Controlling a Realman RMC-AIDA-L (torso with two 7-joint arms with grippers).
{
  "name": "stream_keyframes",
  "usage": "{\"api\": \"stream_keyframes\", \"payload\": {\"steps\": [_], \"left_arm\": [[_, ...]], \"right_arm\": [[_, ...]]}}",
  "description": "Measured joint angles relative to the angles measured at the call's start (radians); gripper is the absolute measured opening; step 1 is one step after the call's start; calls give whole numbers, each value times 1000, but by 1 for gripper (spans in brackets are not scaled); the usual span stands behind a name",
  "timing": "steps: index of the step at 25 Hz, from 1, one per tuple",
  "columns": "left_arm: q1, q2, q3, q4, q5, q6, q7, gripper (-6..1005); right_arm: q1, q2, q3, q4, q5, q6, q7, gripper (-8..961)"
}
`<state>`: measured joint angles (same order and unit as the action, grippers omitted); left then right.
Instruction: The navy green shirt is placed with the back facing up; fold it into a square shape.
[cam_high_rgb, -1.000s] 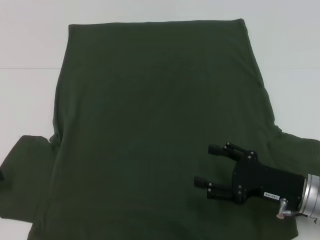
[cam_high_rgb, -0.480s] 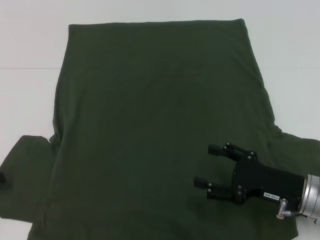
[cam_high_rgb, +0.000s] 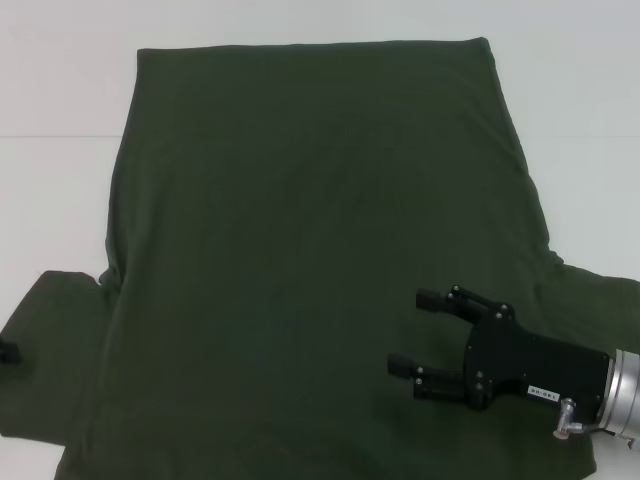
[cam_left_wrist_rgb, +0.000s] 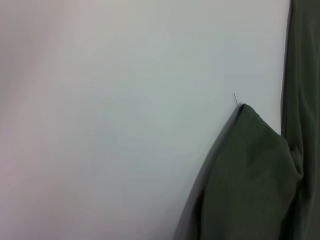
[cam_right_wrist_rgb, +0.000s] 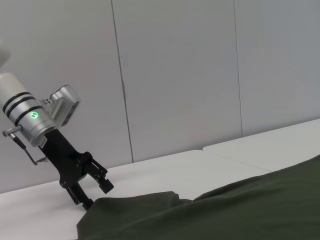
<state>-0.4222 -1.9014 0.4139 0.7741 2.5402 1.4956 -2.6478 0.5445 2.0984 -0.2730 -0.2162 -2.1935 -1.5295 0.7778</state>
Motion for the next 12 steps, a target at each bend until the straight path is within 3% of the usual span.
{"api": "stream_keyframes", "payload": {"steps": [12], "left_arm": [[-37,-11,6,-21,0,-9,15,903]], "right_arm": [[4,0,0,1,0,-3,0,943]]}}
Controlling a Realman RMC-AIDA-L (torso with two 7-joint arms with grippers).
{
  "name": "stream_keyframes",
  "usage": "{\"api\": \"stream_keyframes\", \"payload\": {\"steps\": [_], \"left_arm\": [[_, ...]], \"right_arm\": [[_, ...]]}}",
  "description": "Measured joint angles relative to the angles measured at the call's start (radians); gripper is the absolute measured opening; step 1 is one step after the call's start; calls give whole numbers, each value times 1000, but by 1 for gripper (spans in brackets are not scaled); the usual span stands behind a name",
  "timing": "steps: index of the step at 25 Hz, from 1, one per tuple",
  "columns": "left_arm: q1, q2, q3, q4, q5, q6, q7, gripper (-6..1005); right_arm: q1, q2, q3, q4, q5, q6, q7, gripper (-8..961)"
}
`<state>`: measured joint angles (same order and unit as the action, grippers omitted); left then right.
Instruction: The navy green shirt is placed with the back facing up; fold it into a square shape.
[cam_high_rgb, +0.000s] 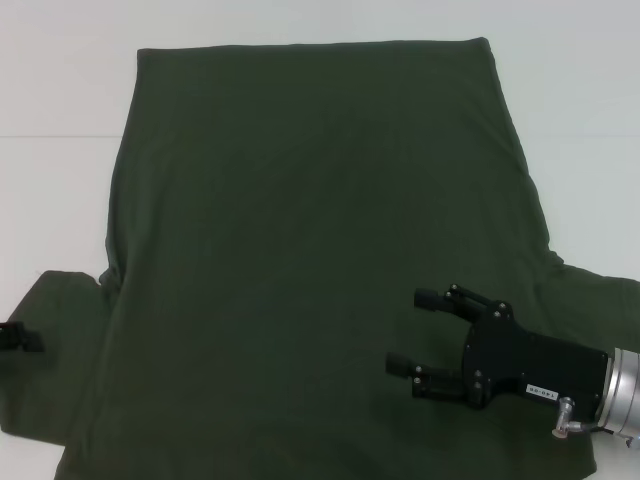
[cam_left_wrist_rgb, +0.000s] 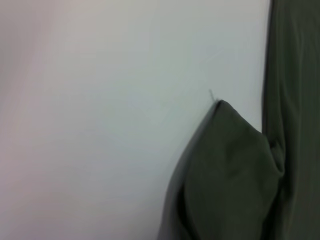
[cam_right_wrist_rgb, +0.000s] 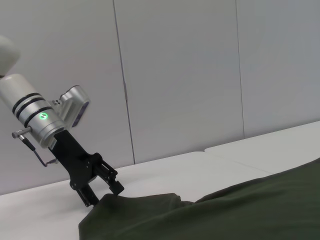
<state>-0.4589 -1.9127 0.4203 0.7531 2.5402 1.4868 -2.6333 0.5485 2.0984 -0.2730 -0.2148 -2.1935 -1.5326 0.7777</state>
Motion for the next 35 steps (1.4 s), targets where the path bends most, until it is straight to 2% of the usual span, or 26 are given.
{"api": "stream_keyframes", "payload": {"steps": [7,12,18,23,25,30,35], "left_arm": [[-10,-3,3,-15,0,-5,35,903],[-2,-15,4,-1,-3,-19,93,904],[-6,-19,61,3,-1,-27,98,752],[-1,-18,64,19,0,-28,70,590],[0,-19,67,26,1,-28,69,351],[0,-19,67,29,2,-29,69,123],[-1,-19,66,29,2,-30,70,92]], "right_arm": [[1,0,0,0,1,-4,0,943],[-2,0,0,0,8,-10,0,943],[-4,0,0,0,10,-18,2,943],[-6,0,0,0,11,-21,11,942],[-6,0,0,0,11,-25,14,942],[-9,-2,0,0,19,-32,15,942],[-10,-2,0,0,22,-32,15,943]]}}
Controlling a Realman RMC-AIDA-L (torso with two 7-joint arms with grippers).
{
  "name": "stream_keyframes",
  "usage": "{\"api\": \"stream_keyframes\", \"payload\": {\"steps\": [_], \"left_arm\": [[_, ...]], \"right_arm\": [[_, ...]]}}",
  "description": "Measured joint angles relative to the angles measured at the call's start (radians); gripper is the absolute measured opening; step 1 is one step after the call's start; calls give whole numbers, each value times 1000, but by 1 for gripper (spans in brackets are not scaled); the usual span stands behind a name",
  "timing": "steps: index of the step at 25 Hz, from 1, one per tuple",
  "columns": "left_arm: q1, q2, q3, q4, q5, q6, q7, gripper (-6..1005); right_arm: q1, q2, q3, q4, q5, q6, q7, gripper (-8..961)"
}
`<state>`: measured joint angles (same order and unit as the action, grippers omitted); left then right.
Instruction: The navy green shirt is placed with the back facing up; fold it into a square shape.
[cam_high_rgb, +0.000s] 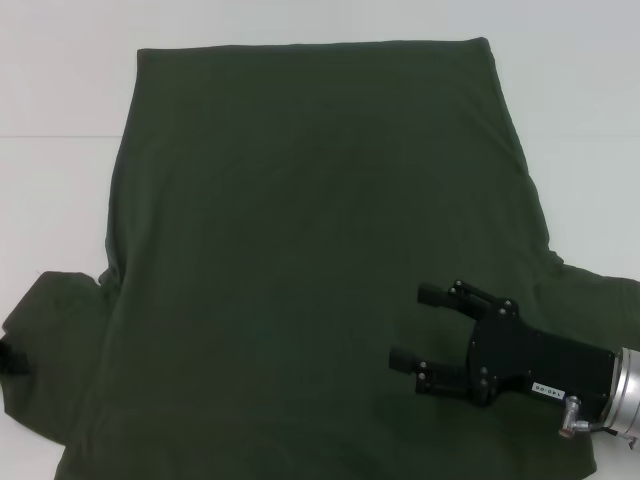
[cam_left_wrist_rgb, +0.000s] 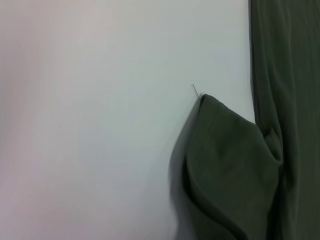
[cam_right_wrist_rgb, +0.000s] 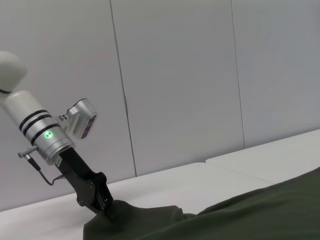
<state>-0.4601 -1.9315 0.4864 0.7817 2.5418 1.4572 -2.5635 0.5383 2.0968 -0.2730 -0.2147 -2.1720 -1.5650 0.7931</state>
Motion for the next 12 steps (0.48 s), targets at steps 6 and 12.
{"api": "stream_keyframes", "payload": {"steps": [6,12], "left_arm": [[2,13,-9,2,0,7,-1,54],[2,50,-21,29,0,30,-1,44]], "right_arm": [[2,0,0,0,0,0,0,944],[4,0,0,0,2,0,0,943]]}}
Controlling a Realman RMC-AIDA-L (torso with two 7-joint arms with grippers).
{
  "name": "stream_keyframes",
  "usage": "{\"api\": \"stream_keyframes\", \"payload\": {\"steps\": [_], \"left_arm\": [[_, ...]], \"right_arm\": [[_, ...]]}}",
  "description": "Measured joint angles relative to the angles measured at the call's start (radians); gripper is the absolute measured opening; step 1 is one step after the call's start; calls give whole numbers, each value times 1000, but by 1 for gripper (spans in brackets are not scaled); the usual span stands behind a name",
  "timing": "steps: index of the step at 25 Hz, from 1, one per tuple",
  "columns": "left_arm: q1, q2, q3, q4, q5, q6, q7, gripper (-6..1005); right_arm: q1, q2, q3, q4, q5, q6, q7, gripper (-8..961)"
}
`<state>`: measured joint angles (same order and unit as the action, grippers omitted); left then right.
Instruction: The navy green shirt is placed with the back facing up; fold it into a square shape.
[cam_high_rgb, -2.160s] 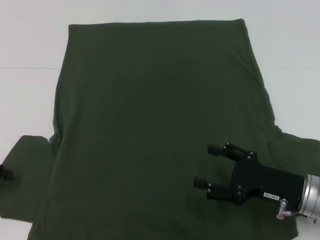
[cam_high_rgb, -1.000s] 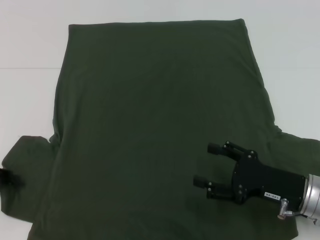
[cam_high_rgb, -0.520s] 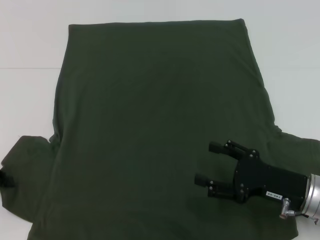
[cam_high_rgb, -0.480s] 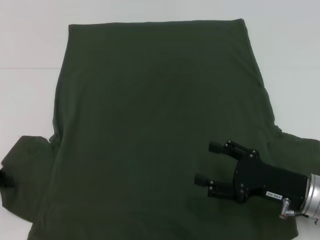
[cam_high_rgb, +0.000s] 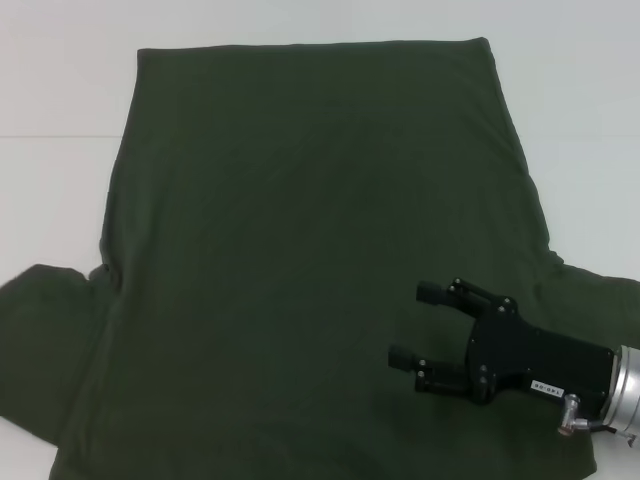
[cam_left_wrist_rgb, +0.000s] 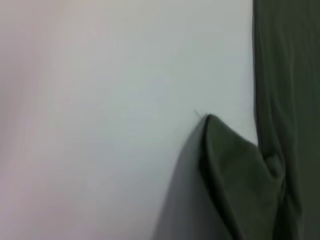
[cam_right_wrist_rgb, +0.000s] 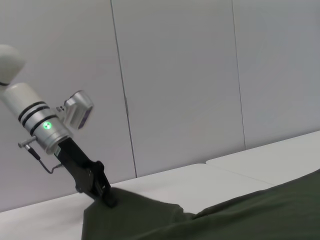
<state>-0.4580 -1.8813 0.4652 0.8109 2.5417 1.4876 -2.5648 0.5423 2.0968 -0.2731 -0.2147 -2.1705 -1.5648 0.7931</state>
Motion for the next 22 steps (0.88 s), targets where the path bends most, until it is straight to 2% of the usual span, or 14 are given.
{"api": "stream_keyframes", "payload": {"steps": [7,11,17,22], "left_arm": [[-9,26,-30,58,0,38,-10,37],[-13,29,-25,88,0,47,-21,38],[-32,28,-23,106,-1,77,-27,40],[-71,10,-26,107,-9,116,-33,42]], "right_arm": [[-4,0,0,0,12,-2,0,943],[-4,0,0,0,12,-9,0,942],[-3,1,0,0,12,-11,0,943],[-2,1,0,0,12,-11,0,943]]}}
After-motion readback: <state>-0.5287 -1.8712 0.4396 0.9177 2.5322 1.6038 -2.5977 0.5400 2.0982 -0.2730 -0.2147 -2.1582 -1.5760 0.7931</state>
